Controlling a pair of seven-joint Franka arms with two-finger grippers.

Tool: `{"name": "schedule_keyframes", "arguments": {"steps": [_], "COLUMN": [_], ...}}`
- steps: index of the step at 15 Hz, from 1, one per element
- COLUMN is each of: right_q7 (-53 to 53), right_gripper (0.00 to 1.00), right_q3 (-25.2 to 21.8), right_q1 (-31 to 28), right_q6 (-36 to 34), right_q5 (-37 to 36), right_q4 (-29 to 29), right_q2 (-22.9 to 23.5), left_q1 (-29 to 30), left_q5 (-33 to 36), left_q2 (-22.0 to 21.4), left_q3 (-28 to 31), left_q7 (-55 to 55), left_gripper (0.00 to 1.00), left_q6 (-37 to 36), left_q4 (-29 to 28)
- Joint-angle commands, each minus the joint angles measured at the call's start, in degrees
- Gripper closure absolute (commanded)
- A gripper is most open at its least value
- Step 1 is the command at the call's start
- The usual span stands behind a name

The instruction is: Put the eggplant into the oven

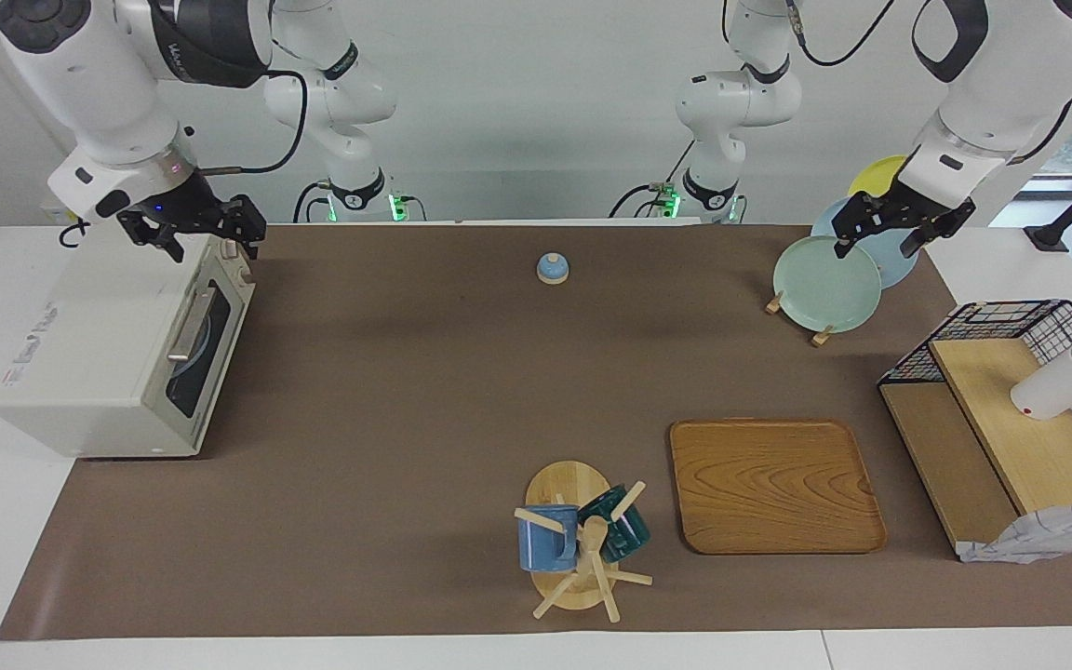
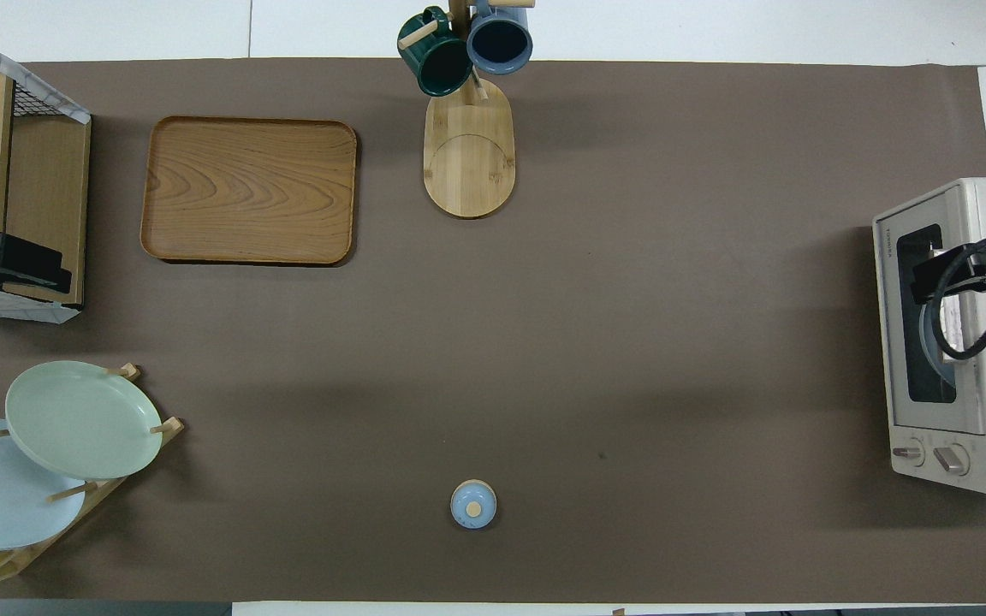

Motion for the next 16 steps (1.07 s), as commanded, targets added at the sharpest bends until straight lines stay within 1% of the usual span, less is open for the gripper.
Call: {"name": "schedule_keyframes", "arguments": {"steps": [1, 6, 10, 16], "right_q7": [0.7, 2.1, 2.2, 2.1], "right_gripper": [0.0, 0.0, 0.0, 0.0], "right_q3": [0.0, 0.0, -0.1, -0.2], "right_q1": [-0.8, -0.7, -0.7, -0.7], "right_q6": [-1.3, 1.0, -0.1, 0.1], "right_q5": [1.5, 3.5, 3.8, 3.1], "right_q4": [1.5, 1.5, 1.7, 1.7], "right_q2": [0.5, -0.1, -0.6, -0.8], "left_q1": [0.8, 0.8, 0.8, 0.8], "left_q5": [-0.5, -0.5, -0.5, -0.5], "left_q2": [-1.4, -1.4, -1.4, -1.4], "left_q3": [-0.5, -0.5, -0.5, -0.5], "left_q7": [0.0, 0.0, 0.0, 0.0], "left_gripper": [0.0, 0.0, 0.0, 0.0], "left_q6": [-0.6, -0.6, -0.6, -0.6], "left_q4": [-1.2, -1.2, -1.2, -1.2]}}
